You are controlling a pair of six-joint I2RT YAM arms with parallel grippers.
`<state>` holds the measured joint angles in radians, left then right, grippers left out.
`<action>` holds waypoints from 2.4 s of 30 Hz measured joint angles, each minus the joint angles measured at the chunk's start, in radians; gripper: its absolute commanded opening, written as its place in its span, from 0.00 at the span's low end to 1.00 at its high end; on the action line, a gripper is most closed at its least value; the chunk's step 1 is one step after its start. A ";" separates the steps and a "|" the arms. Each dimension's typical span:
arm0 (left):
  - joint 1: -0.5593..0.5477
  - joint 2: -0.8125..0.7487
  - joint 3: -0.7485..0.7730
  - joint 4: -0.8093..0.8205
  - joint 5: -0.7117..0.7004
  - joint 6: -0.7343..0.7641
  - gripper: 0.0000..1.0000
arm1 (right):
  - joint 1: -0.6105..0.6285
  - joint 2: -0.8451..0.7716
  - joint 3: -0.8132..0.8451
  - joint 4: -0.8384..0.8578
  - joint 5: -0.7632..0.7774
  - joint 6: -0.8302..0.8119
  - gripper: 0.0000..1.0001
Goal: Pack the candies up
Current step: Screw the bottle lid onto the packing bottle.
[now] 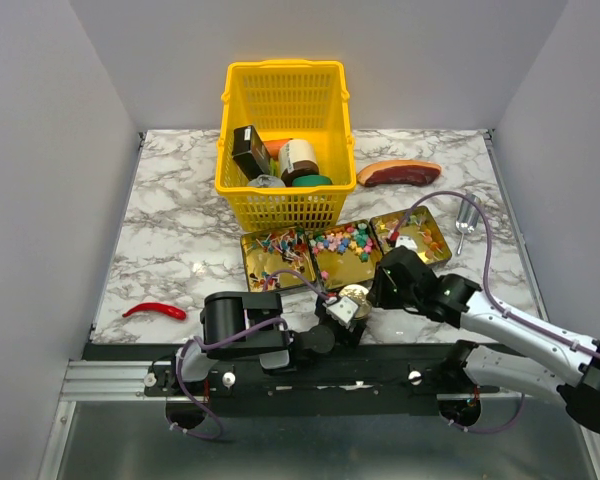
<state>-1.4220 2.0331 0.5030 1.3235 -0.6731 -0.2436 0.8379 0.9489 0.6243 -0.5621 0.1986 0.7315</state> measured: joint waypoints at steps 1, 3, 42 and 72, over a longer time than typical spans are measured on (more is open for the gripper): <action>0.000 0.000 0.000 0.000 0.001 0.000 0.70 | 0.000 0.014 0.003 0.003 0.003 -0.003 0.31; 0.001 0.000 0.000 0.001 0.002 0.001 0.68 | 0.000 0.042 0.005 0.013 0.007 -0.005 0.29; 0.011 0.016 0.031 -0.023 -0.008 -0.010 0.69 | -0.019 -0.250 -0.163 -0.040 -0.191 0.048 0.35; 0.000 0.017 -0.021 0.048 0.040 0.008 0.68 | -0.068 0.079 -0.032 0.149 -0.073 -0.069 0.26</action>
<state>-1.4223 2.0499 0.4824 1.3720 -0.6327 -0.2356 0.7704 1.0275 0.5919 -0.4133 0.1253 0.6621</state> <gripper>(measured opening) 0.871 0.290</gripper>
